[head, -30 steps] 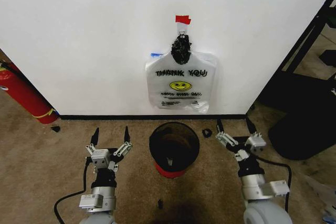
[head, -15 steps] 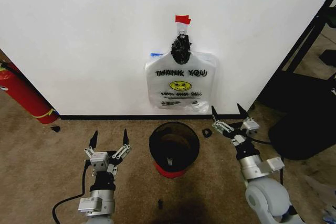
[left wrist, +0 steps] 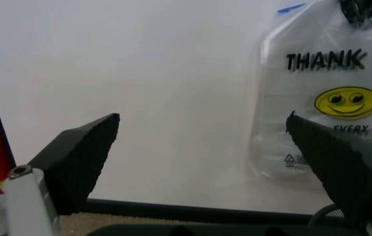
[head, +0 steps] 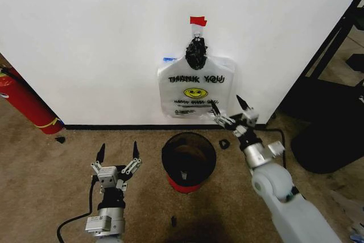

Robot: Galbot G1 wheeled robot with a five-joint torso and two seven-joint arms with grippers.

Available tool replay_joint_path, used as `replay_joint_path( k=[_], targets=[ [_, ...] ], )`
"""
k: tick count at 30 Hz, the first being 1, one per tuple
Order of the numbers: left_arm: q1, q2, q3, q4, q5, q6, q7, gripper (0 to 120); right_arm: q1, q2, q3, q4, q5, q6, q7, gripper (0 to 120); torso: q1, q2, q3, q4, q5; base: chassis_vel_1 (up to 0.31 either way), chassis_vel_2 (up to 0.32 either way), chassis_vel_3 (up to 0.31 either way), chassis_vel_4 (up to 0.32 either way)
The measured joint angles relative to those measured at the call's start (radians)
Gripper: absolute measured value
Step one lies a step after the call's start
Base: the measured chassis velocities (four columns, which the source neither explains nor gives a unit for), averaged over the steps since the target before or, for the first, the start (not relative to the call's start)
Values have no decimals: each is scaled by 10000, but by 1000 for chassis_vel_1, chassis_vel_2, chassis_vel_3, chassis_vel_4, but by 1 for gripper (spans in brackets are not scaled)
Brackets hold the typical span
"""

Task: Pick up the garbage bag from the wall and place it over the trash bin.

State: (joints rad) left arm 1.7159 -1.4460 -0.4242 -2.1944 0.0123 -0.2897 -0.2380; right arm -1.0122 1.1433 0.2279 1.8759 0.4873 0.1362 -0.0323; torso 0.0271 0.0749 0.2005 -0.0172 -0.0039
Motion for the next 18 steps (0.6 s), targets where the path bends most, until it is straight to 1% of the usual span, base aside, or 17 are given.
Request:
replay_joint_path(
  k=[10, 11, 18],
  targets=[
    [-130, -147, 1, -61, 17, 16, -4, 100, 1977, 191, -976, -1559, 193, -68, 23, 100, 0, 0, 0, -2, 0, 0, 0, 0, 0],
    [-130, -147, 1, -61, 17, 16, -4, 100, 1977, 191, -976, -1559, 193, -68, 23, 100, 0, 0, 0, -2, 0, 0, 0, 0, 0],
    [-264, -186, -3, 28, -1, 41, 23, 100, 3658, 413, -1765, -2608, 441, -176, 58, 100, 0, 0, 0, 1, -1, 0, 0, 0, 0]
  ],
)
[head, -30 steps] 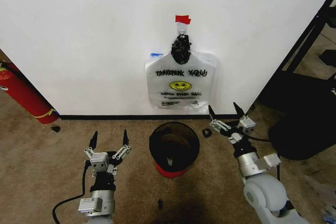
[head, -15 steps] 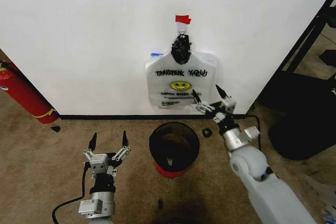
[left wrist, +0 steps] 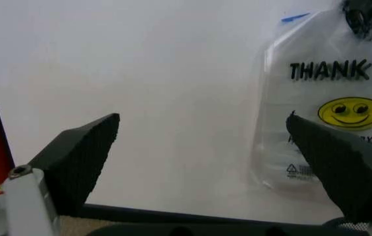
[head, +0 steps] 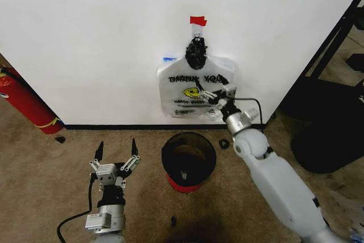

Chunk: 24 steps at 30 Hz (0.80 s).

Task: Pick up the garbage bag from the wall and place it over the trash bin.

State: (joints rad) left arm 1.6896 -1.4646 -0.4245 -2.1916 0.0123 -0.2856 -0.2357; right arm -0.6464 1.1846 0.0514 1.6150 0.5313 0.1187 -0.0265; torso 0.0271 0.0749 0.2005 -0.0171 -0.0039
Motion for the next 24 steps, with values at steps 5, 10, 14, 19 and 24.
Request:
replay_joint_path(
  k=[5, 10, 14, 19, 24],
  targets=[
    [84, -30, 35, 12, 80, -44, 15, 100, 411, 212, -132, -391, -3, -1, 32, 100, -1, 0, 0, -3, 0, 0, 0, 0, 0],
    [57, -10, -20, 24, 58, -66, 16, 99, 645, 325, -223, -642, 30, -1, 37, 100, -1, 0, 0, -3, 0, 0, 0, 0, 0],
    [-87, 51, -140, 22, -106, -27, 8, 99, 837, 388, -428, -822, 61, -1, -31, 100, -1, 0, 0, -3, 0, 0, 0, 0, 0],
    [-66, 135, -94, -2, -77, -21, -5, 99, 940, 614, -506, -1018, 40, -1, -38, 100, -1, 0, 0, -2, 0, 0, 0, 0, 0],
    [-39, 147, -85, -115, -147, -1, -5, 99, 1065, 828, -511, -1181, -58, -10, -29, 97, -1, 0, 0, -3, 0, 0, 0, 0, 0]
  ],
)
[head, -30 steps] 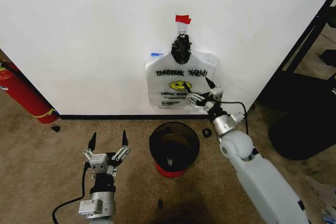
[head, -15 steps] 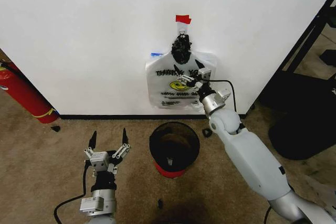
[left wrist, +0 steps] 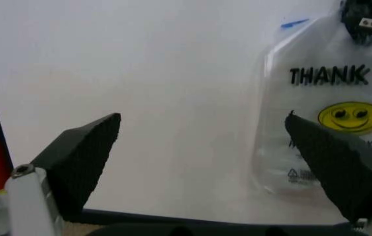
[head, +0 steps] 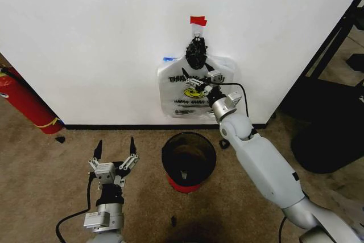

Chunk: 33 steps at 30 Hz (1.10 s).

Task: Pick up the garbage bag from the wall and place it over the trash bin.

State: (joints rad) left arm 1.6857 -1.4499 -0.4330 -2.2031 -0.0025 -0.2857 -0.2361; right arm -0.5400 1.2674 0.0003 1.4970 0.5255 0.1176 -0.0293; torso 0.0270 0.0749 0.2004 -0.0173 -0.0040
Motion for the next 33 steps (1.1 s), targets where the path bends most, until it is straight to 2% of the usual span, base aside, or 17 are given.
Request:
replay_joint_path(
  k=[9, 10, 11, 16, 17, 21, 22, 26, 33],
  targets=[
    [27, -45, -76, -80, -73, 33, -12, 100, 60, 216, 62, -109, -86, -48, 57, 66, 0, 0, 0, 0, 1, 0, 0, 0, 0],
    [21, -42, -83, -72, -82, 33, -17, 99, 73, 244, 69, -156, -102, -54, 72, 59, 0, 0, 0, 1, 0, 0, 0, 0, 0],
    [21, -42, -83, -72, -82, 33, -17, 99, 73, 244, 69, -156, -102, -54, 72, 59, 0, 0, 0, 1, 0, 0, 0, 0, 0],
    [35, -56, -81, -69, -85, 33, -22, 100, 137, 270, 121, -278, -114, -95, 113, 36, 0, 0, -1, 0, 1, 0, 0, 0, 0],
    [35, -56, -81, -69, -85, 33, -22, 100, 137, 270, 121, -278, -114, -95, 113, 36, 0, 0, -1, 0, 1, 0, 0, 0, 0],
    [68, -50, -86, -83, -85, 32, -30, 100, 183, 290, 171, -308, -81, -115, 139, 20, 0, 0, -1, 1, 1, 0, 0, 0, 0],
    [68, -50, -86, -83, -85, 32, -30, 100, 183, 290, 171, -308, -81, -115, 139, 20, 0, 0, -1, 1, 1, 0, 0, 0, 0],
    [83, -49, -95, -104, -84, 26, -47, 99, 219, 318, 175, -308, -52, -119, 161, 2, 0, 0, 0, 1, 1, 0, 0, 0, 0],
    [95, -56, -89, -105, -76, 14, -64, 99, 236, 299, 162, -264, -48, -120, 212, 0, 0, 0, -1, 1, 2, 0, 0, 0, 0]
  ],
)
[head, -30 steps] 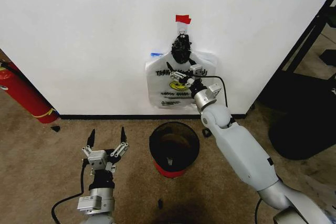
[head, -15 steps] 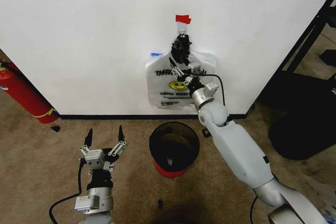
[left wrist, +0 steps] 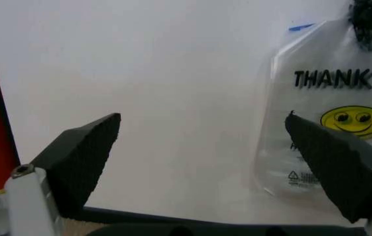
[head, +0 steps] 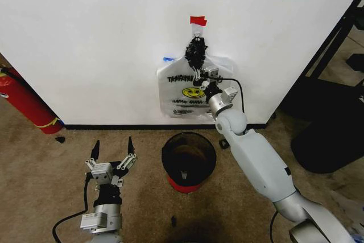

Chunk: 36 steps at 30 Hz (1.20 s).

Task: Pick up the garbage bag from the wall and place it over the trash bin.

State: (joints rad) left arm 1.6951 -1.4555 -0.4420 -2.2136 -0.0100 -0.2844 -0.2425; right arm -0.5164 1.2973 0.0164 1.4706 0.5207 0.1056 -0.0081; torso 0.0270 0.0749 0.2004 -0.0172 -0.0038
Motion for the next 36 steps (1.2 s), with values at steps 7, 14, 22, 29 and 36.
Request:
replay_joint_path(
  k=[7, 14, 22, 29, 36],
  targets=[
    [23, -28, 70, 9, 27, -21, -8, 100, -537, -273, 177, 664, -14, 4, 35, 0, 0, 0, 0, 0, -1, 0, 0, 0, 0],
    [42, -21, 115, 49, 48, -62, -18, 99, -1723, -715, 613, 1736, -186, 61, 16, 0, 0, 0, 0, -1, 1, 0, 0, 0, 0],
    [35, 28, 196, 60, 47, -80, -21, 99, -3502, -884, 1250, 2980, -482, 141, -54, 0, 0, 3, -1, -1, 0, 0, 0, 0, 0],
    [53, 99, 228, 75, 43, -152, -28, 99, -4630, -920, 1705, 3757, -740, 222, -108, 0, -1, 3, -1, -1, 0, 0, 0, 0, 0],
    [25, 130, 290, 91, 40, -164, -29, 99, -5304, -928, 2009, 4272, -924, 292, -169, 0, -1, 3, -1, 0, 0, 0, 0, 0, 0]
  ],
)
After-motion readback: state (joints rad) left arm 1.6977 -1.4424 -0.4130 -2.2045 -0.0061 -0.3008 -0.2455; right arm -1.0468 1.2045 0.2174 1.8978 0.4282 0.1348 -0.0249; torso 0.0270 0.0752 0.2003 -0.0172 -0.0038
